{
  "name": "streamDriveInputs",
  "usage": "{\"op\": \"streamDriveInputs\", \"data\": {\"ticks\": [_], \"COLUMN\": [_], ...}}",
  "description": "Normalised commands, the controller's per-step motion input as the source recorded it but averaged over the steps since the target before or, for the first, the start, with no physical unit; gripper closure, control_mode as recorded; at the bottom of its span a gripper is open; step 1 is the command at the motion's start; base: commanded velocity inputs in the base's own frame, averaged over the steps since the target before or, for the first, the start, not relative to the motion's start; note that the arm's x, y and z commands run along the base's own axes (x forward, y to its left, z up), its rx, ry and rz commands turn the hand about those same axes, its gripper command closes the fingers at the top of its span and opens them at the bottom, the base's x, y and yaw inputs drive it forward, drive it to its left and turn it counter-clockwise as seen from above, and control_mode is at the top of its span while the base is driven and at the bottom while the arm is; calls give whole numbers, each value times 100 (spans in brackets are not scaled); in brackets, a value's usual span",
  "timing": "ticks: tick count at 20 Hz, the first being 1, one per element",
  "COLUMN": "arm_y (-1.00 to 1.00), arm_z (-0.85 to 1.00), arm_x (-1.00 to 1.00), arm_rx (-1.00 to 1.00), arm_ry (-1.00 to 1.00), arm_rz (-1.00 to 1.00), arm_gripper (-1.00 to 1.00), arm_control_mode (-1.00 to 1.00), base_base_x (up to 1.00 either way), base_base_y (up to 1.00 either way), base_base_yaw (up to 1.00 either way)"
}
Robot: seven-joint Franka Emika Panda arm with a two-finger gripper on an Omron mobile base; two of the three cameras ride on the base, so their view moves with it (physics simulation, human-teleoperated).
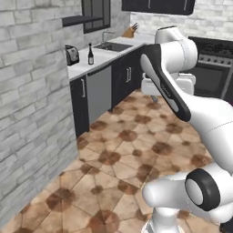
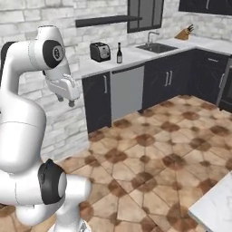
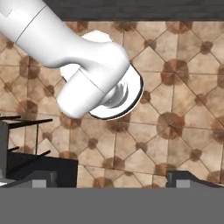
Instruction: There is a wine glass and glass cup on the dining counter. Place the wine bottle next to the wine glass and the juice bottle next to the glass cup.
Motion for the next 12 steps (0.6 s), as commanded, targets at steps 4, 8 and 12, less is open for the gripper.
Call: {"op": "streamDriveInputs", "data": {"ticks": [4, 8, 12], "arm_y": [0, 0, 0], "arm_z": [0, 0, 0], "arm_x": [0, 0, 0], "arm_rx": [0, 0, 0], "arm_ry": [0, 0, 0], "arm_rz": [0, 0, 0], "arm_gripper": [-100, -100, -100], "arm_control_mode": [100, 100, 100], "base_base_x": [100, 100, 100], "base_base_y": [-5, -1, 6], "base_base_yaw": [9, 0, -22]}}
